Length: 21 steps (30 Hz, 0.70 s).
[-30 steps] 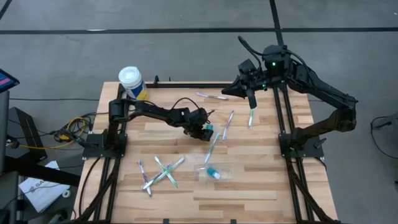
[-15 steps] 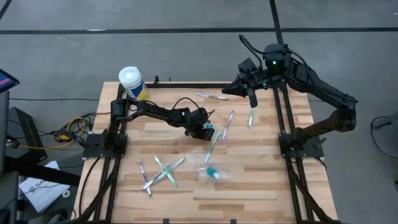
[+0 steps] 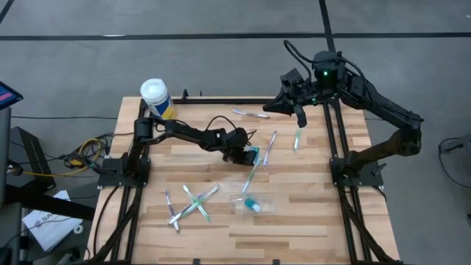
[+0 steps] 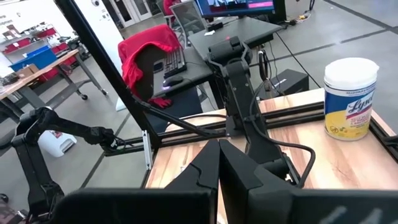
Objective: Pick & Place toothbrushing station
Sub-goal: Put the blue mouthwash bottle in the transparent organizer
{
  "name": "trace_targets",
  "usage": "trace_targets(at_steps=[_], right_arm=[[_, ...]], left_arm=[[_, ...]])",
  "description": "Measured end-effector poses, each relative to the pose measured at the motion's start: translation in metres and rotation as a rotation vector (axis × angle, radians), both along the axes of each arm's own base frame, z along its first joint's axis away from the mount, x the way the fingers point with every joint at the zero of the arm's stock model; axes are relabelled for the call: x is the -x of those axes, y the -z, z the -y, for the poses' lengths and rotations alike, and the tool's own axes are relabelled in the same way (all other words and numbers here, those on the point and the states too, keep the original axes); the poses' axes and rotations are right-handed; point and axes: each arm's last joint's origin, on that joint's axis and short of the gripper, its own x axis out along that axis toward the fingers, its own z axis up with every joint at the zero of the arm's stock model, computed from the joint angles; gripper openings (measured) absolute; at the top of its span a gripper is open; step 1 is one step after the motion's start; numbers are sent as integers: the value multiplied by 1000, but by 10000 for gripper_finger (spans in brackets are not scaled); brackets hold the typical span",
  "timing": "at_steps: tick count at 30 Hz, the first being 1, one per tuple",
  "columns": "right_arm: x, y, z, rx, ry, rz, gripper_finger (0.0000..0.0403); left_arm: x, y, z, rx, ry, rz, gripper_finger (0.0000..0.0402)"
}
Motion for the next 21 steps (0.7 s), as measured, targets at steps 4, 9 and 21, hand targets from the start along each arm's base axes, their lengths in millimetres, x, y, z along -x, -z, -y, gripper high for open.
trace_targets(at_steps=[4, 9, 21], right_arm=[[0, 0, -1, -5, -19, 3, 0], [0, 0, -1, -5, -20, 3, 0], [1, 0, 2, 29, -17, 13, 11]], left_arm=[[-1, 0, 0, -20, -7, 5, 17], [0, -1, -1, -31, -27, 8, 4], [-1, -50, -4, -199, 56, 202, 6]])
